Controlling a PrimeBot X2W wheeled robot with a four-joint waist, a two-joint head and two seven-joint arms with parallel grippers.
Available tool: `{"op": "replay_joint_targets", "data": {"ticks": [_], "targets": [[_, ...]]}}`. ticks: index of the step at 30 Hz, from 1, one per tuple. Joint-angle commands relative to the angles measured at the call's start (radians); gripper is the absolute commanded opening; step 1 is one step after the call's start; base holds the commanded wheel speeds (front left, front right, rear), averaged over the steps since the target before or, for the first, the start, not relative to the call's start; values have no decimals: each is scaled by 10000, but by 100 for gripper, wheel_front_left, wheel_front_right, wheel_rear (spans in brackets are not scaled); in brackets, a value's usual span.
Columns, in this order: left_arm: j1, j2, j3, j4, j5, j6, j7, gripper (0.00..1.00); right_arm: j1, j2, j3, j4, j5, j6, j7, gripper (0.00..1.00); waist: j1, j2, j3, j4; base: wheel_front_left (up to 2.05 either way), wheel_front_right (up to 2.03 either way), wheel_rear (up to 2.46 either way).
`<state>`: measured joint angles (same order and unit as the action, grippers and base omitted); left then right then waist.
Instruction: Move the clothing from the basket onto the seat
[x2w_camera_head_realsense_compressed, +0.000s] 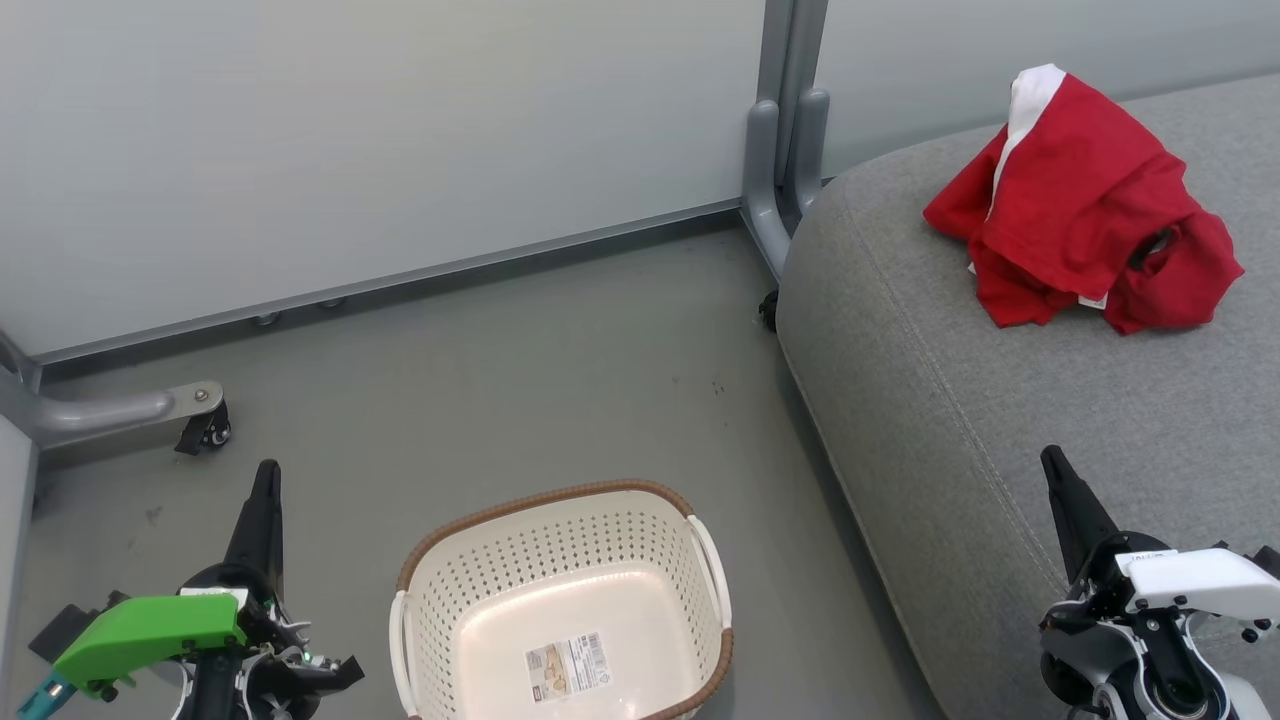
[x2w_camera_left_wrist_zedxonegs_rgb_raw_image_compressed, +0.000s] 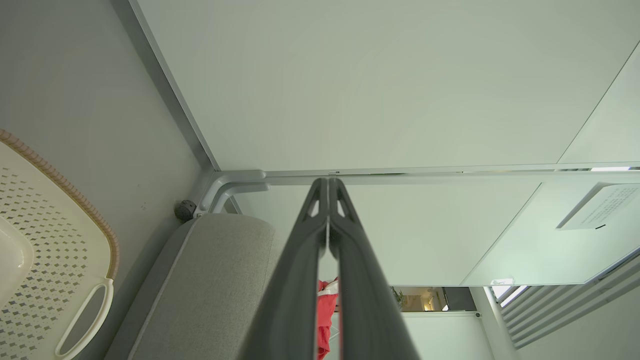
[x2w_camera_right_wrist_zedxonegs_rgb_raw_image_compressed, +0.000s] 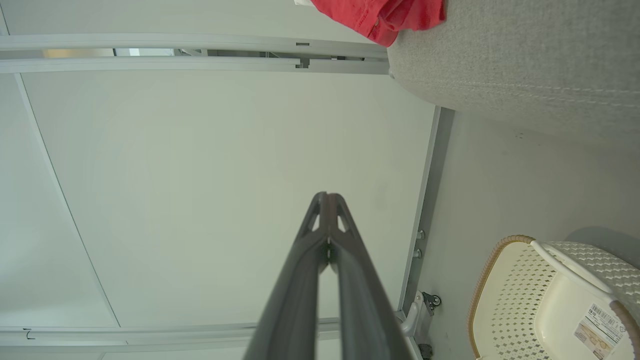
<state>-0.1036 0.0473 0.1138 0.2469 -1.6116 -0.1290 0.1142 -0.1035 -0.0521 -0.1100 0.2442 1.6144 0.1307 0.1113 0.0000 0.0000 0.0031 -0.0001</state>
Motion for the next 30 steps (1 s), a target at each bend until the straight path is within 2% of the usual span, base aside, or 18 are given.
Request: {"op": "replay_joint_targets", "data": {"ticks": [1,30], "targets": [[-101,54,26,-24,-25,-40,37,0,-87,-21,-32,20,17,0,38,0,0,0,0,1,0,0,0],[-101,55,24,-24,-26,-40,35,0,-89,-12,-48,21,-2,0,45,0,0,0,0,1,0,0,0]]}}
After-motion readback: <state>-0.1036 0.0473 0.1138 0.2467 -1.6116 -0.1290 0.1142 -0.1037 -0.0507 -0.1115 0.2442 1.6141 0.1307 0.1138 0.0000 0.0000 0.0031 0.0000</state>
